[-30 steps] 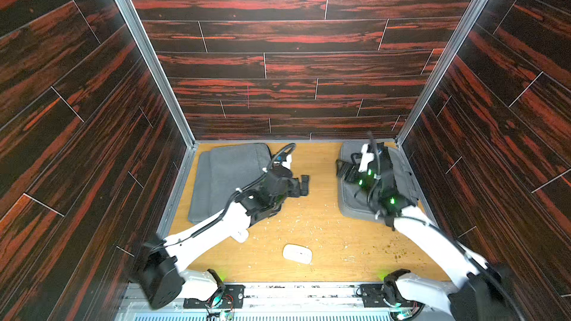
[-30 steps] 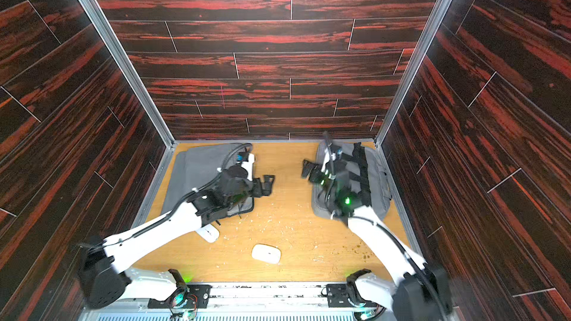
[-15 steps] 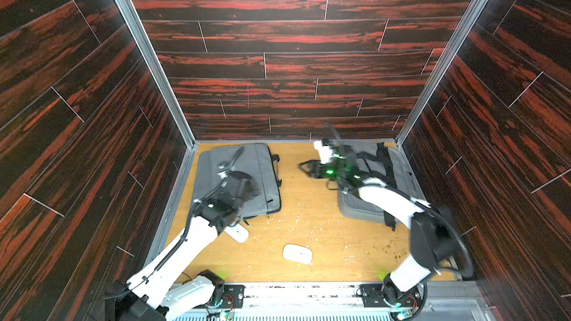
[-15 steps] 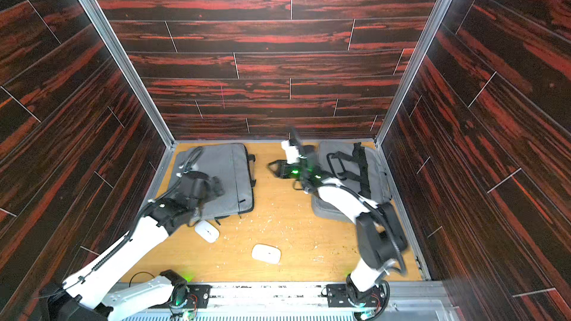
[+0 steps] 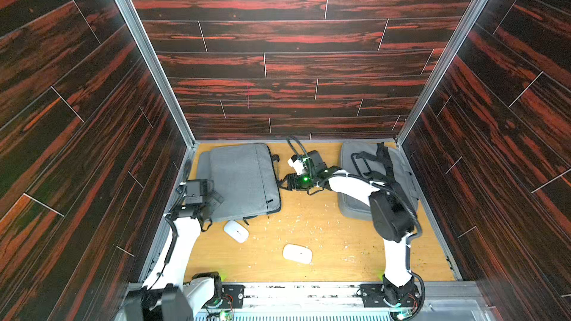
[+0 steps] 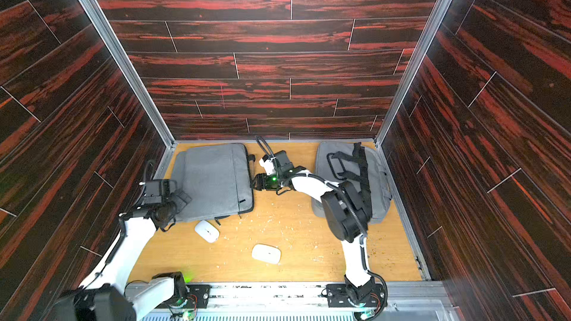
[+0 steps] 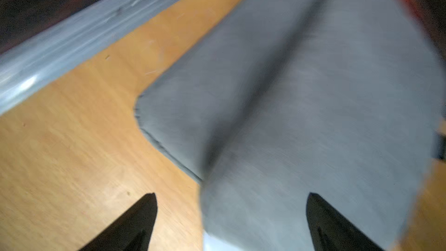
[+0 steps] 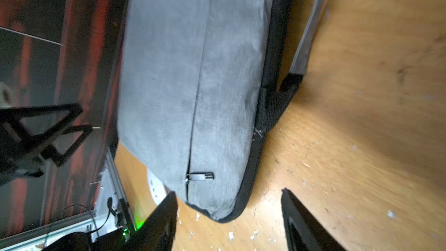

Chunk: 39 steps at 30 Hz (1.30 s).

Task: Put the mouse into the laptop bag
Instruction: Pick up the zippered laptop bag.

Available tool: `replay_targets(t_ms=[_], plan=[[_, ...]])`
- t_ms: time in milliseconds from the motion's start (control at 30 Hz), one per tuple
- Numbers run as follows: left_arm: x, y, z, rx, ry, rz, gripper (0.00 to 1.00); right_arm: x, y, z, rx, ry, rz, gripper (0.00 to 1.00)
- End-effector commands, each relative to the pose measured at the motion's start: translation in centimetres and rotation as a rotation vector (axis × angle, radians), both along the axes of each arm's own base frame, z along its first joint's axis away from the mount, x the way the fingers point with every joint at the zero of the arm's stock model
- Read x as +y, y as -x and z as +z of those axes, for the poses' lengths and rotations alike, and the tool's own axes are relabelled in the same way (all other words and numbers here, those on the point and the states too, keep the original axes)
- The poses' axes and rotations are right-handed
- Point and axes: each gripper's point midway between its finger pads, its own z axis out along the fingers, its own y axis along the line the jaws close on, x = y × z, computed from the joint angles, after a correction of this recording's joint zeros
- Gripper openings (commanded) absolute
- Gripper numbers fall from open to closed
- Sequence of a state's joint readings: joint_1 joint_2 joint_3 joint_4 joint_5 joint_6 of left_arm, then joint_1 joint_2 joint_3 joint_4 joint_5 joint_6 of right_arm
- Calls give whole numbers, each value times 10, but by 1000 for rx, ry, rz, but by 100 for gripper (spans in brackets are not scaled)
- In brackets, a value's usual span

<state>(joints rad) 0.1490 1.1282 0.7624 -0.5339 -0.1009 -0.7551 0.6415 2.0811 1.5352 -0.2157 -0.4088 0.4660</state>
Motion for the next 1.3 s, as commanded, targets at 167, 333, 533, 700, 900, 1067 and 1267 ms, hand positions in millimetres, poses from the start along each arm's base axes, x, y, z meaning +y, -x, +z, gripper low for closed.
replay_targets(t_ms=[167,333,533,700,900,1067,1267], plan=[[-9,-37,-6,-33,56,-78,100,27,-7,-53,99,66,31,70],[-15,-56,-24,2,105,-116,99,41,-14,-66,124,61,21,69],[-31,-74,-42,-5,194,-182,85,57,-5,-56,136,-6,41,33],[-40,-80,-47,-33,258,-189,18,61,2,-25,113,-68,48,0],[-42,-87,-29,-65,260,-193,0,59,16,38,-18,-99,55,0],[-43,-91,5,-140,218,-194,0,55,33,87,-118,-136,48,0],[-62,-95,43,-199,152,-231,0,31,42,126,-292,-121,-9,0]])
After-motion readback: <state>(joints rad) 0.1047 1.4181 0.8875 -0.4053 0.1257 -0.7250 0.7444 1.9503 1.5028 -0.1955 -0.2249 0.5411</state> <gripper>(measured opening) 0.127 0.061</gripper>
